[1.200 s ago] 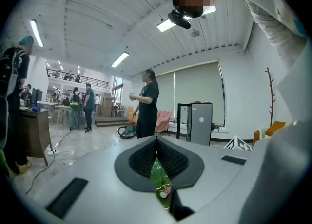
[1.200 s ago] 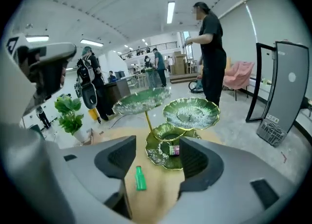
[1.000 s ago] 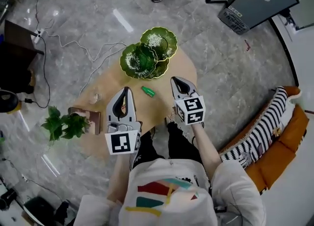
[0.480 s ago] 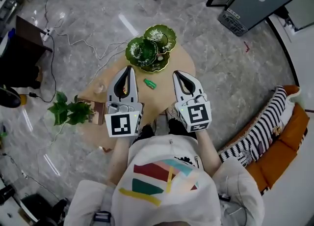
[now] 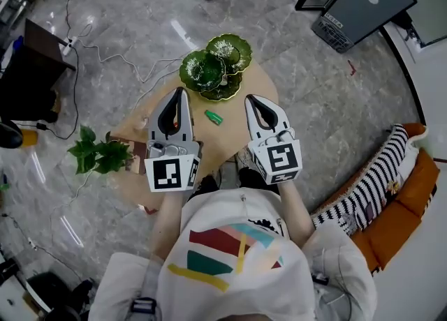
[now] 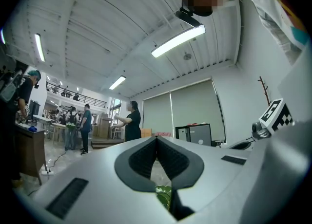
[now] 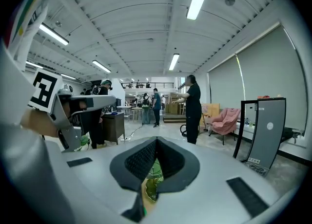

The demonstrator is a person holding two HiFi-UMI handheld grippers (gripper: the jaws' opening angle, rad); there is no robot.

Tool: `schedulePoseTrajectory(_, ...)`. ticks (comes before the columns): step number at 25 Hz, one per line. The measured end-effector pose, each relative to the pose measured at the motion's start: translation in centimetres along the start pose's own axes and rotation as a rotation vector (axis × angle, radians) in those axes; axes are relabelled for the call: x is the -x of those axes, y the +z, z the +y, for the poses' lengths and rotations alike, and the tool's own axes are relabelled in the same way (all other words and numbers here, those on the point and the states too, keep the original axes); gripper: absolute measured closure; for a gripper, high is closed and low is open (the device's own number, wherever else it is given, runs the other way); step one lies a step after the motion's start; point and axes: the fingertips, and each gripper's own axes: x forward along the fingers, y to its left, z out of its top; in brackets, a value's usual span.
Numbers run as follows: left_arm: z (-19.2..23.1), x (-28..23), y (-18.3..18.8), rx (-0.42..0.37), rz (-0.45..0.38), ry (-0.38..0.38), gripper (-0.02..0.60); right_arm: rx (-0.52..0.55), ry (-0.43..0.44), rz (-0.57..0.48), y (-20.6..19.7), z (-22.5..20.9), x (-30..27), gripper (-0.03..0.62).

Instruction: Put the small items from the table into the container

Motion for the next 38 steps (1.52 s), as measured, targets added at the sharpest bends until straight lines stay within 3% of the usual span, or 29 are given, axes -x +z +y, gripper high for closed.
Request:
schedulePoseTrajectory(7, 1.4, 0.5, -0.7, -0.008, 0.015, 0.044, 0.575, -0.004, 0.05, 0.013, -0.5, 0.7, -1.2, 0.58)
schedulePoseTrajectory(15, 4.5, 2.8, -2.7, -0.004, 0.05, 0.13, 0.575, -0.099, 0.148, 0.032, -1.9, 2.0, -3.8, 0.574)
schedulePoseTrajectory(16, 5.0, 3.2, -3.0, -0.003, 0.055, 0.144, 0.575, -0.112, 0.157, 0.034, -2.2, 2.3, -4.3, 0.549)
schedulePoseTrajectory(18, 6.2, 4.1, -3.6, 0.001, 0.07, 0.176, 0.575, -0.13, 0.18, 0.042, -2.8, 3.2, -5.4, 0.4)
schedulePoseTrajectory(23, 8.4, 6.3, -5.3, 0.015, 0.108, 0.244, 0.575, -0.12, 0.265, 0.161, -6.3, 6.3, -7.8, 0.368)
schedulePoseTrajectory(29, 9.2, 8.3, -10.1, 0.039, 0.204, 0.269, 0.575, -0.103, 0.337, 0.359, -15.4, 8.7, -9.7, 0.368)
schedulePoseTrajectory(35, 10.0, 8.3, -16.5, 0.041, 0.248, 0.264, 0.575, -0.032, 0.353, 0.658, -32.5, 8.7, -12.5, 0.368)
schedulePoseTrajectory(38, 10.4, 7.7, -19.3, 0.047, 0.248, 0.269, 0.575, -0.011, 0.334, 0.761, -38.9, 7.9, -13.8, 0.368)
